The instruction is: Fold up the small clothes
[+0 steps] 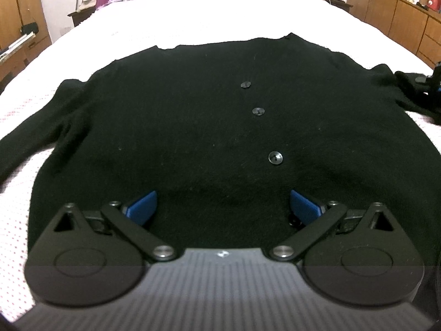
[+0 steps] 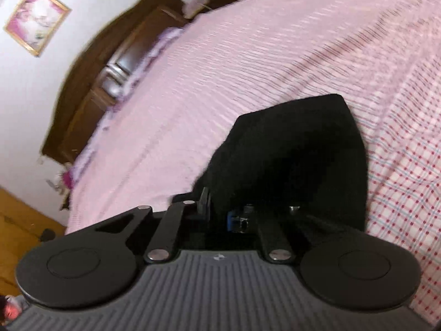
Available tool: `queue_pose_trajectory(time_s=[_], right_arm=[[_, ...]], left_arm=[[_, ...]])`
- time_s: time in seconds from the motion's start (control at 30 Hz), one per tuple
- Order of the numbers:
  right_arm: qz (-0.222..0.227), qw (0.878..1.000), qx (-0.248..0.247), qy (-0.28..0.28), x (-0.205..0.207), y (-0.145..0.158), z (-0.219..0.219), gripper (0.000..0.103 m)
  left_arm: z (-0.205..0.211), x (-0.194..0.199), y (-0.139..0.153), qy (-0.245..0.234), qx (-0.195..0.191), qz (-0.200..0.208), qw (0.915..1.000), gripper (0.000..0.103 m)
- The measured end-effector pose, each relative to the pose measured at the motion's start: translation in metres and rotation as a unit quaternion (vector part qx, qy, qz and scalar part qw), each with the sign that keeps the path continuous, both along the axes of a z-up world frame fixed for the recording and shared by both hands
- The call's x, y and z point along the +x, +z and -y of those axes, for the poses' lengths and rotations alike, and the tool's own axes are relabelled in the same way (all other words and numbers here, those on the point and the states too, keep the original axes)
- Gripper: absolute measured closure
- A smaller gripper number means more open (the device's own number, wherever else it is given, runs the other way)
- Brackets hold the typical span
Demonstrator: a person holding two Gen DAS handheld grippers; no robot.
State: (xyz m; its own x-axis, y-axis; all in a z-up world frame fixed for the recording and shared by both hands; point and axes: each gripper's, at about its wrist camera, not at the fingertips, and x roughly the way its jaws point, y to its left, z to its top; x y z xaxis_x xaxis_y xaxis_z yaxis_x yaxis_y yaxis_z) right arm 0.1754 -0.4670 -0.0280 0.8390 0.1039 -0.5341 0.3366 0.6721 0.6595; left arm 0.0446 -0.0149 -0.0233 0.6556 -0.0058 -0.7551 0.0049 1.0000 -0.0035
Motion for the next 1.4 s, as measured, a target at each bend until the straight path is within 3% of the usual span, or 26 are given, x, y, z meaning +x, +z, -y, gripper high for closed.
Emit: queue_pose_trajectory(time_s=[0.23, 0.53, 0.9, 1.13, 1.4], right_arm=[[0.045, 0.998, 0.012, 0.044, -0.014, 0.037, -0.029, 0.093], [0.076, 0.992, 0.016, 0.103, -0.019, 0.084, -0.094, 0.093], [0.081, 0.973, 0.03, 0.212, -0.01, 0.118, -0.227, 0.093], [0.062, 0.958, 0.044, 0.275, -0.009, 0.109, -0.324, 0.093], [-0.002, 0.945, 0.041, 0.323, -0.007, 0.057, -0.406, 0.093]], left_arm=[[-0.01, -0.001, 0.015, 0.006, -0.003, -0.007, 1.0, 0.0], [-0.038, -0.01, 0.037, 0.024, 0.01, 0.017, 0.9995, 0.0], [-0.081, -0.015, 0.049, 0.061, 0.01, 0.037, 0.9974, 0.0], [-0.105, -0.018, 0.054, 0.079, 0.018, 0.046, 0.9957, 0.0], [-0.129, -0.018, 0.046, 0.104, 0.009, 0.041, 0.9937, 0.0]])
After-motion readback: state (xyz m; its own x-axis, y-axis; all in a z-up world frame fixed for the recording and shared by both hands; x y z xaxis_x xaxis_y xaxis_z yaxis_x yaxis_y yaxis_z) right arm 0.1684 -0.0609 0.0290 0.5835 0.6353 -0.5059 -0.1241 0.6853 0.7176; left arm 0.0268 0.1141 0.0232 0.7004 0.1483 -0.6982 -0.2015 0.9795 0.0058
